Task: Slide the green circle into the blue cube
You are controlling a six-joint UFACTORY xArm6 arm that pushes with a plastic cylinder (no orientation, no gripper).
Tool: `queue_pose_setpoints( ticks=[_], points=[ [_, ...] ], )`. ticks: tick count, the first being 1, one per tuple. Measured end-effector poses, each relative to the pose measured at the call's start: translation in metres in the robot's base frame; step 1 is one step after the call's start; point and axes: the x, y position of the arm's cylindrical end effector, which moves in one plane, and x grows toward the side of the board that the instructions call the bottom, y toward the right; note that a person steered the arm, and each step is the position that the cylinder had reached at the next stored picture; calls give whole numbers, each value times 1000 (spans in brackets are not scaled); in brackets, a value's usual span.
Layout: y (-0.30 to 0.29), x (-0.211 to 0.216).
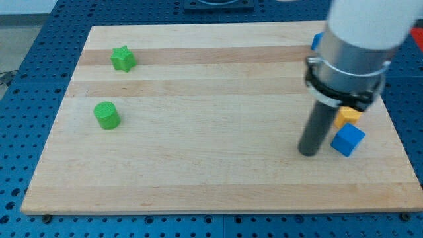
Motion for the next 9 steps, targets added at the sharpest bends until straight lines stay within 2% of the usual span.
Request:
queue_pose_setpoints(
  ticks=[3,5,7,9],
  points=[
    [-91,-64],
    [-127,-87],
    [-198,-118],
    [-275,-128]
  ],
)
